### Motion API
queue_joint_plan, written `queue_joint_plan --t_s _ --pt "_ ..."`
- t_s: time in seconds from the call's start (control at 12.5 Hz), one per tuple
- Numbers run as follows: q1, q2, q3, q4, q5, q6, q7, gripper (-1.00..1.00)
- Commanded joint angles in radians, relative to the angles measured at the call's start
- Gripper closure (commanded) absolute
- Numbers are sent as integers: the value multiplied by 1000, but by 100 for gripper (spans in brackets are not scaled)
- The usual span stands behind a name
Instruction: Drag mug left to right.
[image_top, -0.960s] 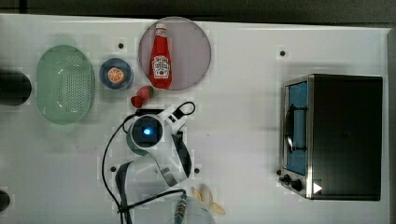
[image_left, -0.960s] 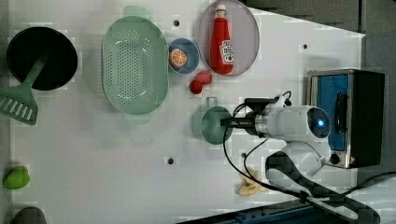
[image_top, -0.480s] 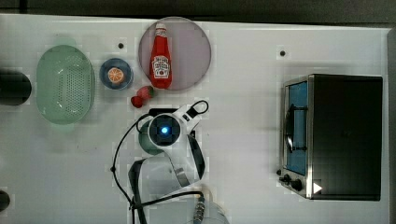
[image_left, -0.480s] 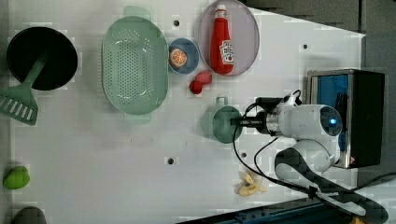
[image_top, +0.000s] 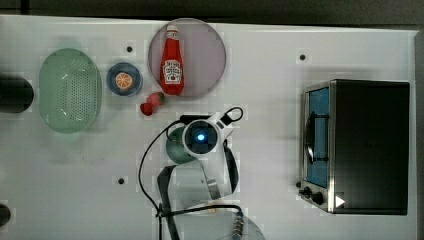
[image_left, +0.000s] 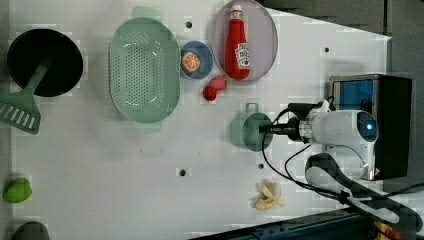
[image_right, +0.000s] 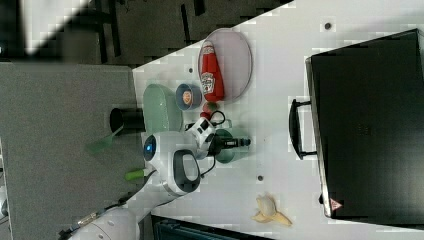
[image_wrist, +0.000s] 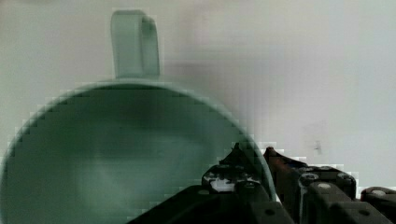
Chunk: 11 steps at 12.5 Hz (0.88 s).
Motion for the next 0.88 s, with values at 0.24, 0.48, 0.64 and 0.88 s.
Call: queue_joint_plan --t_s 0.24,0.48,0.64,0.88 --pt "-63 -21 -75 15 2 0 -146 65" --pt "-73 -22 -100 23 2 1 -171 65" --pt "-80 -22 -113 23 2 1 -172 65" --pt "-90 -22 -141 28 2 1 -172 65"
